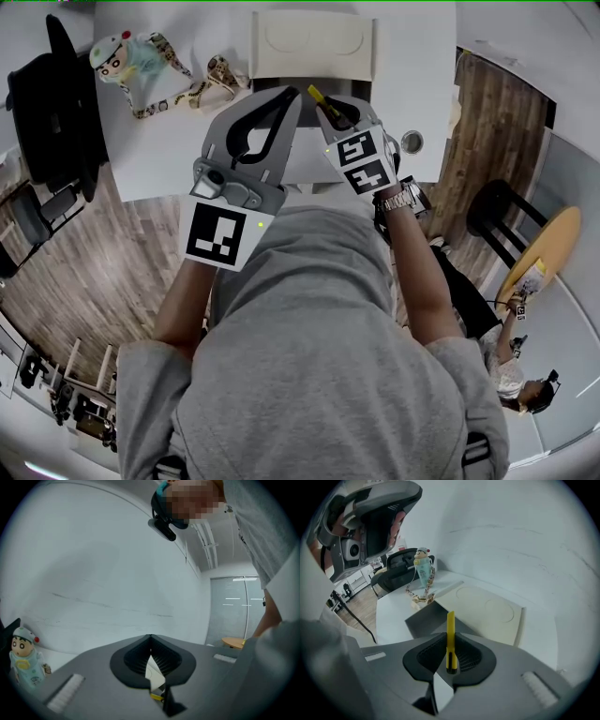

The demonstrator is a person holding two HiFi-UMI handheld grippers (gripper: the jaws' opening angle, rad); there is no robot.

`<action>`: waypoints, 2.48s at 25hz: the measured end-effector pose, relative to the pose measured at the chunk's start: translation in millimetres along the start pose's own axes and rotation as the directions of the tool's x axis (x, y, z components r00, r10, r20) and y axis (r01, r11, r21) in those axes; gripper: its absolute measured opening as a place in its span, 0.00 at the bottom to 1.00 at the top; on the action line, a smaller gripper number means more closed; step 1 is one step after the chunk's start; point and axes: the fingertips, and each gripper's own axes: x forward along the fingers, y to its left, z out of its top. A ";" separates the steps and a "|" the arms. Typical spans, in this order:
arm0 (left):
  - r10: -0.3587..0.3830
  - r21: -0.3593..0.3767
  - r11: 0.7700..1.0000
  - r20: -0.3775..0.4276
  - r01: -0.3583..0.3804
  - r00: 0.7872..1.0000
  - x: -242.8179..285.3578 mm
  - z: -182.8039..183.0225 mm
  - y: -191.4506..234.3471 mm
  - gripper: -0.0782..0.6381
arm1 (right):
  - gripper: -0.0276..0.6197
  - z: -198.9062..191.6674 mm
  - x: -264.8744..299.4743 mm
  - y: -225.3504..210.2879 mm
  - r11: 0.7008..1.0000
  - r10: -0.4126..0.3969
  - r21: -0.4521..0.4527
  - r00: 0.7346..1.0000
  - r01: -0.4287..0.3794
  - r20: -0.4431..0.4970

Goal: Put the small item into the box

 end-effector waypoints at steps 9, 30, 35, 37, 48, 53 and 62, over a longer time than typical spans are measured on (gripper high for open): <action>0.001 0.001 1.000 -0.013 -0.001 1.000 -4.2 -6.8 4.5 0.11 | 0.15 -18.9 21.4 2.3 1.000 0.005 -0.021 0.997 -0.007 -0.079; -0.007 -0.022 1.000 -0.041 0.006 0.999 -3.0 -15.9 9.8 0.11 | 0.15 -40.5 47.5 0.3 1.000 -0.010 -0.001 0.984 0.010 -0.178; -0.002 -0.028 1.000 -0.040 0.001 0.999 -3.1 -16.9 12.6 0.11 | 0.15 -42.9 50.8 -2.5 0.999 -0.024 0.032 0.977 0.032 -0.211; 0.000 -0.028 1.000 -0.040 -0.001 0.999 -3.1 -16.9 13.2 0.11 | 0.15 -43.6 51.6 -3.9 0.998 -0.027 0.044 0.975 0.038 -0.223; -0.003 -0.030 1.000 -0.040 0.002 0.999 -6.3 -17.5 11.1 0.11 | 0.16 -46.9 55.0 -7.5 0.996 -0.063 0.042 0.959 0.077 -0.275; 0.001 -0.029 1.000 -0.040 -0.002 0.999 -8.7 -17.4 11.5 0.11 | 0.16 -47.0 54.5 -7.3 0.996 -0.056 0.051 0.960 0.073 -0.273; 0.003 -0.026 1.000 -0.039 -0.004 0.999 -9.1 -17.1 10.9 0.11 | 0.17 -43.6 52.0 -8.3 0.996 -0.051 0.062 0.966 0.069 -0.253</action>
